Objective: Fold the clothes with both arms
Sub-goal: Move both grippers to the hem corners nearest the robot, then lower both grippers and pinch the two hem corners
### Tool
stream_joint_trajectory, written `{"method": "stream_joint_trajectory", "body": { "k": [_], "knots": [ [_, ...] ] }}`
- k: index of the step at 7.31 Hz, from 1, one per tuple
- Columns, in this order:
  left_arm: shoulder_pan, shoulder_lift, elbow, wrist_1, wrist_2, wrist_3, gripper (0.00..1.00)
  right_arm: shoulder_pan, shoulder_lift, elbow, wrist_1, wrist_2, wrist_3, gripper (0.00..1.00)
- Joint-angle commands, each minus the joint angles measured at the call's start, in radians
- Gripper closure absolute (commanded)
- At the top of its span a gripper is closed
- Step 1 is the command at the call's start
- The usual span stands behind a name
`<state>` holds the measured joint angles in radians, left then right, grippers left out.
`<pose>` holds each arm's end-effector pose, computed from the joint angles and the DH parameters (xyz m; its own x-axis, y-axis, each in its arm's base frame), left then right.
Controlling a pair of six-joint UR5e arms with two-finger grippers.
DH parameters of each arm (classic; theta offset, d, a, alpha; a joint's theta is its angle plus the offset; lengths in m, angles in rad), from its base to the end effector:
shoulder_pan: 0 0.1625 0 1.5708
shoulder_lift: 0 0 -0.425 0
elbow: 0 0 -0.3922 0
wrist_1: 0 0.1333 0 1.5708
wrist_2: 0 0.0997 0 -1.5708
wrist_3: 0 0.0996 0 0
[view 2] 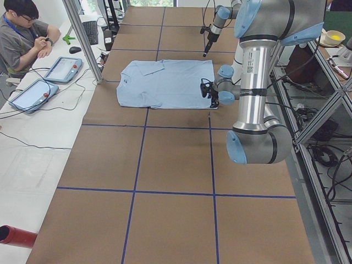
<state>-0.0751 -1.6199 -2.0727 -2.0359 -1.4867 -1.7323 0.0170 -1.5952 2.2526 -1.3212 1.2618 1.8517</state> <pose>0.4799 -0.1782 0.3492 0.4949 -0.1979 -0.8461 0.2285 0.9691 -0.0930 -0.4334 -0.1710 0.3276 0.5210 0.2730 0.8087 -0.4164 0.9084 -0.0383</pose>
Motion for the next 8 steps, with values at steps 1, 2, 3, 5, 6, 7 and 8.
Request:
{"method": "stream_joint_trajectory", "body": {
  "k": [1,2,3,5,6,7,8],
  "knots": [
    [0.050,0.003,0.002,0.003,0.011,-0.030,0.26,-0.002,0.001,0.002,0.000,-0.002,0.001,0.23],
    [0.058,0.003,0.003,0.006,0.011,-0.035,0.26,-0.003,0.001,0.004,0.000,-0.002,0.001,0.23],
    [0.060,0.003,0.003,0.008,0.011,-0.046,0.29,-0.003,0.001,0.005,0.000,-0.004,0.001,0.23],
    [0.058,0.005,0.003,0.008,0.011,-0.046,0.30,-0.003,0.003,0.005,0.000,-0.005,0.001,0.23],
    [0.058,0.006,0.006,0.011,0.011,-0.044,0.30,-0.003,0.003,0.005,0.000,-0.006,0.001,0.23],
    [0.055,0.006,0.005,0.011,0.011,-0.044,0.30,-0.003,0.003,0.005,0.000,-0.006,0.001,0.23],
    [0.057,0.006,0.008,0.011,0.009,-0.044,0.30,-0.003,0.004,0.005,0.000,-0.007,0.001,0.23]
  ]
}}
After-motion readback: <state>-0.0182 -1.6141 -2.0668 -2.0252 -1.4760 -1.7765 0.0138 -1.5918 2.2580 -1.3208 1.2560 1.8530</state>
